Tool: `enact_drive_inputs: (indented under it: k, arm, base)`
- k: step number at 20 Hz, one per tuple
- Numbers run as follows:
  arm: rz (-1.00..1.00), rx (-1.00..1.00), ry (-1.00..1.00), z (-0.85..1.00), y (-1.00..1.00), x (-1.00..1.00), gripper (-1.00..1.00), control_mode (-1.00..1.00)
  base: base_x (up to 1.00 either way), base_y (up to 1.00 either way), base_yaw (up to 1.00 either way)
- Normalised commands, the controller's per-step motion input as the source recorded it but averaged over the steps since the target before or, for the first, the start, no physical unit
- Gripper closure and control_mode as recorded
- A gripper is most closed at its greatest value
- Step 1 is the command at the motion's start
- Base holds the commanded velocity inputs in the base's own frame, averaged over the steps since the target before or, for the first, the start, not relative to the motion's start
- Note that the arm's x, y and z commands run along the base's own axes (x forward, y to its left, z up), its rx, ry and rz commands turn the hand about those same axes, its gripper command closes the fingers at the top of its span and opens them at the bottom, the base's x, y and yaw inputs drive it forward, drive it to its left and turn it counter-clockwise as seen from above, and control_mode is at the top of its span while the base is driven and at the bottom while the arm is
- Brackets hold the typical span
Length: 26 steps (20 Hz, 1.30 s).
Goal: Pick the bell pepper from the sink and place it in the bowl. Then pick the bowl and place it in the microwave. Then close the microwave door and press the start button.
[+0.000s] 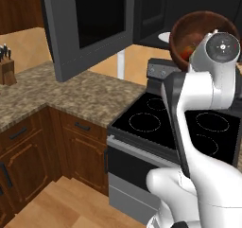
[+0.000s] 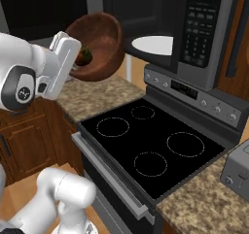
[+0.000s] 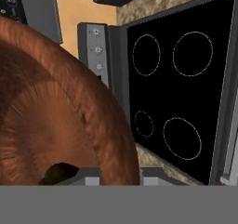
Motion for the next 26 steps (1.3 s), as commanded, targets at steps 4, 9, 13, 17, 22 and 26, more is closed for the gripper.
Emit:
enact_drive_inputs:
  k: [4,9,13,17,22,26]
  arm:
    - [-0.07,-0.01,-0.01,0.62,-0.36,0.32,1.00,-1.00]
    - [0.00,0.01,0.06,0.21,-0.41,0.56,1.00,-1.00]
    - [0.00,0.00,0.00,0.00,-0.39,0.69,1.00,-1.00]
    - [0.00,0.03,0.00,0.00,-0.45,0.75,1.00,-1.00]
    - [0.00,0.08,0.00,0.00,-0.55,0.74,1.00,-1.00]
    - [0.00,0.02,0.00,0.00,-0.24,0.74,1.00,-1.00]
  base:
    - [0.00,0.00,0.00]
    - [0.00,0.00,0.00]
    - [0.00,0.00,0.00]
    - [0.00,0.00,0.00]
    - [0.00,0.00,0.00]
    - [0.00,0.00,0.00]
